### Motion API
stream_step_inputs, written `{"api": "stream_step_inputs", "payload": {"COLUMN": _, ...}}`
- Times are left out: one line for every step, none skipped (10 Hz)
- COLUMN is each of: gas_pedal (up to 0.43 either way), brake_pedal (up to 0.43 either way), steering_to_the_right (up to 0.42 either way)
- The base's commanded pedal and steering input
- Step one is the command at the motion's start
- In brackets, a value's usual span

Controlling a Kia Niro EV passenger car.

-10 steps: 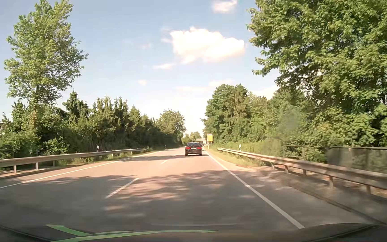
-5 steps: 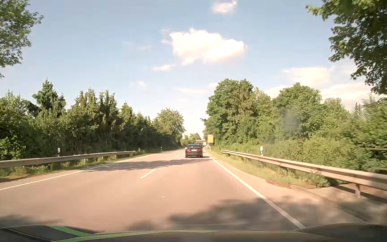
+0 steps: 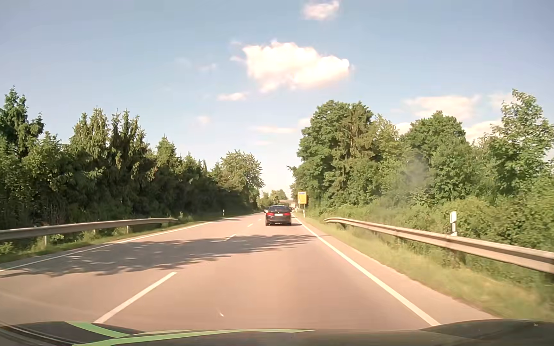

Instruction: Follow the waypoints while adhering to traffic rules and regulations

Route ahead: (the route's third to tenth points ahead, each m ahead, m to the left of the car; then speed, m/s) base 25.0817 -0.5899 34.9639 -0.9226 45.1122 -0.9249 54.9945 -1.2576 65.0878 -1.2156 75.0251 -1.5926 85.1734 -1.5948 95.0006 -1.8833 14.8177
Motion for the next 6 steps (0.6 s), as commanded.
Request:
{"api": "stream_step_inputs", "payload": {"gas_pedal": 0.079, "brake_pedal": 0.0, "steering_to_the_right": 0.0}}
{"api": "stream_step_inputs", "payload": {"gas_pedal": 0.028, "brake_pedal": 0.0, "steering_to_the_right": 0.001}}
{"api": "stream_step_inputs", "payload": {"gas_pedal": 0.0, "brake_pedal": 0.0, "steering_to_the_right": 0.002}}
{"api": "stream_step_inputs", "payload": {"gas_pedal": 0.0, "brake_pedal": 0.0, "steering_to_the_right": 0.004}}
{"api": "stream_step_inputs", "payload": {"gas_pedal": 0.0, "brake_pedal": 0.0, "steering_to_the_right": 0.004}}
{"api": "stream_step_inputs", "payload": {"gas_pedal": 0.0, "brake_pedal": 0.0, "steering_to_the_right": 0.005}}
